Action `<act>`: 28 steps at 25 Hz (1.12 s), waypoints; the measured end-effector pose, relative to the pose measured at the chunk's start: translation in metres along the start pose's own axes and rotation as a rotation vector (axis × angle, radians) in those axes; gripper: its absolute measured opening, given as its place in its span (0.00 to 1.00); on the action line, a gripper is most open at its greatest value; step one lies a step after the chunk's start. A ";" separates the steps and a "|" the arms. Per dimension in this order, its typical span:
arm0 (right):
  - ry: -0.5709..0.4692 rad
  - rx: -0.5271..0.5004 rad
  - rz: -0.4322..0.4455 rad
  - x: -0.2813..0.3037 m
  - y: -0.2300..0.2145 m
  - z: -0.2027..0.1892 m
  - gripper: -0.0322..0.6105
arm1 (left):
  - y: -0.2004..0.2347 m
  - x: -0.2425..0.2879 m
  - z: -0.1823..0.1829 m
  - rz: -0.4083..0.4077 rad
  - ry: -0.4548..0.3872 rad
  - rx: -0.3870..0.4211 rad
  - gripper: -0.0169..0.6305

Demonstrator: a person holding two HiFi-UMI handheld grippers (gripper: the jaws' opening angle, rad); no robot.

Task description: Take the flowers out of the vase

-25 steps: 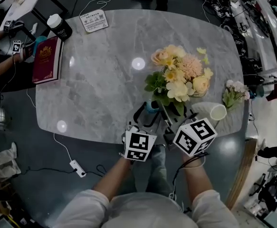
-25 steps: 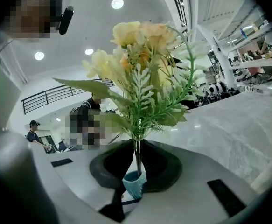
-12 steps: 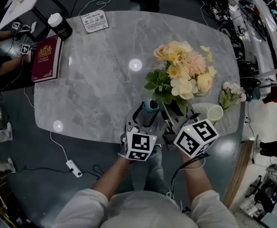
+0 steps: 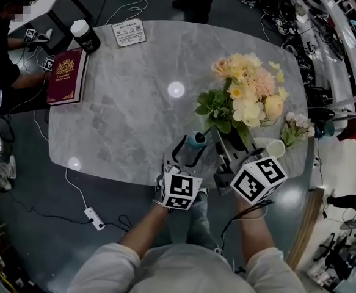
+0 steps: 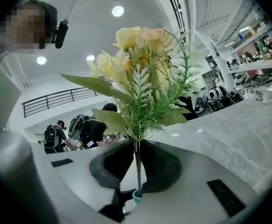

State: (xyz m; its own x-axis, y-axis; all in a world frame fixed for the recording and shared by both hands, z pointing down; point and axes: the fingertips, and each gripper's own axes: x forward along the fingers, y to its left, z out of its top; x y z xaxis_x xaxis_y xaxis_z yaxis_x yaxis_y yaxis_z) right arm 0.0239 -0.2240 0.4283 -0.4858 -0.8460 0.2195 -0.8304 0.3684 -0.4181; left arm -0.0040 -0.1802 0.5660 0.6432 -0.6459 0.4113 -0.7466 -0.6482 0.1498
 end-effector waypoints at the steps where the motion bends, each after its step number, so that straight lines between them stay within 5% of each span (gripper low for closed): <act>1: -0.005 0.003 0.001 0.000 0.001 0.002 0.12 | 0.001 -0.002 0.003 0.002 -0.006 -0.002 0.42; 15: -0.095 -0.008 -0.004 -0.034 0.017 0.060 0.12 | 0.000 -0.051 0.050 0.025 -0.072 -0.056 0.41; 23: -0.109 -0.022 -0.055 -0.067 0.021 0.073 0.12 | 0.023 -0.079 0.090 0.126 -0.138 -0.088 0.11; 28: -0.099 -0.014 -0.063 -0.085 0.024 0.074 0.12 | 0.029 -0.094 0.105 0.188 -0.158 -0.087 0.04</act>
State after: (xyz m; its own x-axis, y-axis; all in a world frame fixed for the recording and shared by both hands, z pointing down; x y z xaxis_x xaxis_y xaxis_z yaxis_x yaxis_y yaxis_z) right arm 0.0656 -0.1722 0.3341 -0.4041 -0.9012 0.1569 -0.8625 0.3183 -0.3935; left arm -0.0680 -0.1805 0.4372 0.5050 -0.8113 0.2946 -0.8631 -0.4779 0.1633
